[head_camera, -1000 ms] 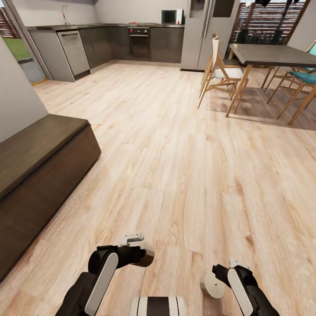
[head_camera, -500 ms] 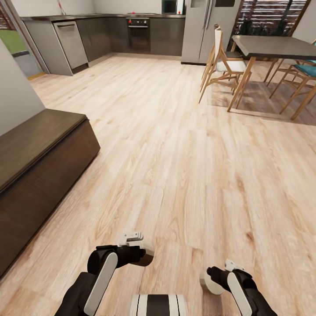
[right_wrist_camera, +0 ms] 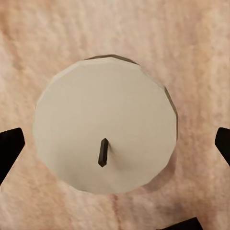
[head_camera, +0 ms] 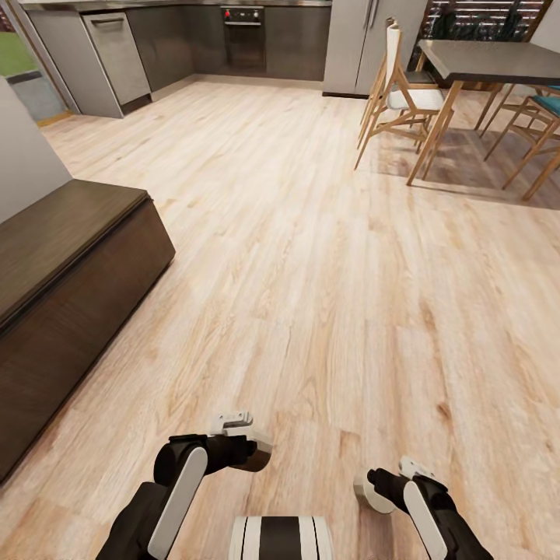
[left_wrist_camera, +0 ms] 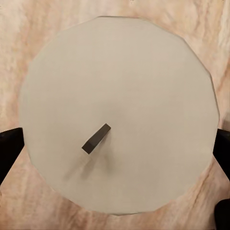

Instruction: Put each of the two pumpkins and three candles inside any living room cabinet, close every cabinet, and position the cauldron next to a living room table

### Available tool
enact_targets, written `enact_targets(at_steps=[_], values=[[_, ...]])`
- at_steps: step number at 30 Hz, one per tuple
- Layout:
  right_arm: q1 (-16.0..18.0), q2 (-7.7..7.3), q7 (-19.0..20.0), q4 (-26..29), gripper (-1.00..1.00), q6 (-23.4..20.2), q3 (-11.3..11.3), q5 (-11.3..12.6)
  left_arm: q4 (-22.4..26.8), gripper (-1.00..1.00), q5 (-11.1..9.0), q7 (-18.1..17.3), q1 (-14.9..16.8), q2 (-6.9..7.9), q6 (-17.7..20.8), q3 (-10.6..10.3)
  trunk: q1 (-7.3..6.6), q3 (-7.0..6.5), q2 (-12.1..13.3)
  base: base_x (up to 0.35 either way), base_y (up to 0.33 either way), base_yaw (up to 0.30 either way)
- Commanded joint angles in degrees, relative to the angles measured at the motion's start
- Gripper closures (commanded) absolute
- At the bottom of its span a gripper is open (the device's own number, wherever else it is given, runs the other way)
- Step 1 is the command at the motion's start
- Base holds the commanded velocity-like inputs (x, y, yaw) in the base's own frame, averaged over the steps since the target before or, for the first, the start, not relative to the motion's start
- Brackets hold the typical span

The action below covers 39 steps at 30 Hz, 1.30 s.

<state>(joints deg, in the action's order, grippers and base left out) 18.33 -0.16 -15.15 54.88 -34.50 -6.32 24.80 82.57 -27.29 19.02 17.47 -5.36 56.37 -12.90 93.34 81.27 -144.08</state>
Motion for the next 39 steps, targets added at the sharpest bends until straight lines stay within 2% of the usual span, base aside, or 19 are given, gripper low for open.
enact_targets(at_steps=[1, 4, 9, 24, 27, 32, 33, 36, 37, 39], values=[[0.02, -0.01, 0.07, 0.09, -1.00, 0.09, 0.43, 0.52, 0.05, 1.00, -0.66, 0.58, 0.02, 0.00, 0.14, 0.11, -0.01, 0.04, -0.02, 0.000, 0.000, 0.000], [0.04, -0.01, 2.43, 0.06, -1.00, 0.54, 1.96, -0.83, 0.05, 1.00, -0.66, 0.58, 0.02, 0.00, 0.14, 0.28, -0.01, 0.04, -0.02, 0.000, 0.000, 0.000], [0.04, -0.01, 3.60, -0.02, -1.00, 1.49, 2.43, -2.90, 0.07, 1.00, -0.66, 0.58, 0.02, 0.00, 0.14, 0.33, 0.12, 1.15, -0.08, 0.000, 0.000, 0.000], [0.04, -0.01, 3.72, 0.00, -1.00, 2.41, 2.52, -3.18, 0.13, 1.00, -0.73, 0.58, 0.02, -0.16, 0.14, 0.30, 0.12, 1.15, -0.08, 0.000, 0.000, 0.000], [0.04, -0.01, 3.72, -0.03, -1.00, 2.42, 2.54, -3.18, 0.14, 1.00, -0.73, 0.58, 0.02, -0.19, 0.14, 0.27, 0.20, 1.81, -0.12, 0.000, 0.000, 0.000], [0.04, -0.01, 3.72, -0.04, -1.00, 2.58, 2.54, -3.18, 0.53, 1.00, -0.75, 0.56, 0.02, 0.05, 0.21, 0.51, 0.20, 1.81, -0.12, 0.000, 0.000, 0.000], [0.04, -0.01, 3.72, -0.01, -1.00, 2.59, 2.56, -3.18, 0.59, 1.00, -0.77, 0.53, 0.02, 0.06, 0.21, 0.95, 0.20, 1.81, -0.12, 0.000, 0.000, 0.000], [0.04, -0.01, 3.72, 0.01, -1.00, 2.60, 2.60, -3.19, 1.21, 1.00, -1.24, -0.33, -0.11, 0.08, 0.77, 5.03, 0.20, 1.81, -0.12, 0.000, 0.000, 0.000], [0.04, -0.01, 3.72, 0.01, -1.00, 2.60, 2.62, -3.19, 1.38, 1.00, -1.48, -2.07, -0.22, 0.08, 1.45, 7.28, 0.20, 1.81, -0.12, 0.000, 0.000, 0.000], [0.04, -0.01, 3.72, 0.03, -1.00, 2.60, 2.63, -3.20, 1.51, 1.00, -1.62, -6.09, -0.28, 0.13, 2.42, 9.67, 0.20, 1.81, -0.12, 0.000, 0.000, 0.000]])
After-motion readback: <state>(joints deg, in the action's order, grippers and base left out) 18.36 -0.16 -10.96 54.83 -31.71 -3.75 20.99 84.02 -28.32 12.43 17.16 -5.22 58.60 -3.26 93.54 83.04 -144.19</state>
